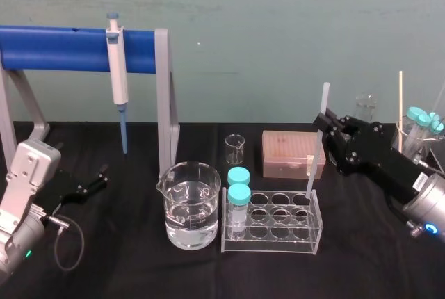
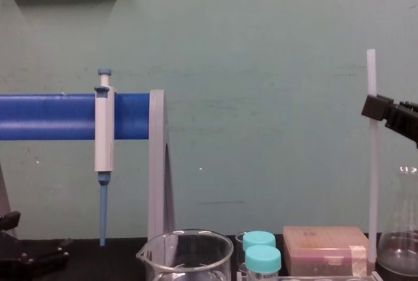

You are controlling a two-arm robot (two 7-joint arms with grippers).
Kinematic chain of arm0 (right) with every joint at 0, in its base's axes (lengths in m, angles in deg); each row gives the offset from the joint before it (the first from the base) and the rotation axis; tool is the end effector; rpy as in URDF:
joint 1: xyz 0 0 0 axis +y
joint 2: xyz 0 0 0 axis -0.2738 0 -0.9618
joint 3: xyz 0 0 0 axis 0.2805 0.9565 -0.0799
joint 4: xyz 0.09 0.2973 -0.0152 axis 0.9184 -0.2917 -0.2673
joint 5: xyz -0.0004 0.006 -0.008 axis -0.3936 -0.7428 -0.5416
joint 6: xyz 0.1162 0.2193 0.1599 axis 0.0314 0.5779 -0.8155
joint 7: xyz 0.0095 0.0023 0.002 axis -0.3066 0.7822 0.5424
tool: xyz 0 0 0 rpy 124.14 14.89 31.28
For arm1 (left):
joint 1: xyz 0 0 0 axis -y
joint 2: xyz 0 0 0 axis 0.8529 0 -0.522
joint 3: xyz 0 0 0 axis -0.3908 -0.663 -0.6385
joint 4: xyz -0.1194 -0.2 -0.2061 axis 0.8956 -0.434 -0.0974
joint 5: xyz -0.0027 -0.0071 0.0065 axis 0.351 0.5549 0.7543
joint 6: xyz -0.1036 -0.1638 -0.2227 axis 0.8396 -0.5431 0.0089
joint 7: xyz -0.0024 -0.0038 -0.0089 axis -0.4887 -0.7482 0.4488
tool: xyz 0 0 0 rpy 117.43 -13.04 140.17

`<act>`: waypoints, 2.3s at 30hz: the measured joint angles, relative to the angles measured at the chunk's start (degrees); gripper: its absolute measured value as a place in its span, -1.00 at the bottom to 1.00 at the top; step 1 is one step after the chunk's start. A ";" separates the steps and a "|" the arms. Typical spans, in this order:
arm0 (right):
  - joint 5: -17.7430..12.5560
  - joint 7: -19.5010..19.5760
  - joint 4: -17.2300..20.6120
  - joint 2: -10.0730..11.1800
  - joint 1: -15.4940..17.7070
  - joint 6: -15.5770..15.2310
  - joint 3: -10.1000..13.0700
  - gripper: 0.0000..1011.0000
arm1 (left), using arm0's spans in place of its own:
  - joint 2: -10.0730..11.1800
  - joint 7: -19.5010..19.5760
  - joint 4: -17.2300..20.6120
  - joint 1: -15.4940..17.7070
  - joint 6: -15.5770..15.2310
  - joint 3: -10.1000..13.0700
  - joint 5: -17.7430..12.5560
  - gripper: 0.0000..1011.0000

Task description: Pick up the stirring rod with one hand, then place it down.

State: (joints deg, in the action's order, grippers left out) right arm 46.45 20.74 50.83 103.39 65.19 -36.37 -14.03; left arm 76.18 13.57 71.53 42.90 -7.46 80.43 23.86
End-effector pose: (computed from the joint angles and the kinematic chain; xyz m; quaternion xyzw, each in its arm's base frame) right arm 0.3512 -0.0986 -0.2621 0.1216 -0.0699 -0.3507 0.9259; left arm 0.3486 0.0982 -0.3165 0.1415 -0.1324 0.5800 0.7913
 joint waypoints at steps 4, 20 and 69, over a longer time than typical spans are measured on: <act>-0.08 -0.44 -0.73 0.13 0.16 0.48 -0.36 -0.88 | 0.00 0.00 0.00 0.00 0.00 0.00 0.00 0.98; 1.35 -0.73 -5.17 -0.78 -0.79 1.75 -1.96 -0.88 | 0.00 0.00 0.00 0.00 0.00 0.00 0.00 0.98; 6.20 1.91 -11.10 -2.78 -1.71 -0.84 -4.69 -0.88 | 0.00 0.00 0.00 0.00 0.00 0.00 0.00 0.98</act>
State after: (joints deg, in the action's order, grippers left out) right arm 52.65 22.65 39.73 100.61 63.48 -37.21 -18.71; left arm 76.18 13.57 71.53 42.90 -7.47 80.43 23.85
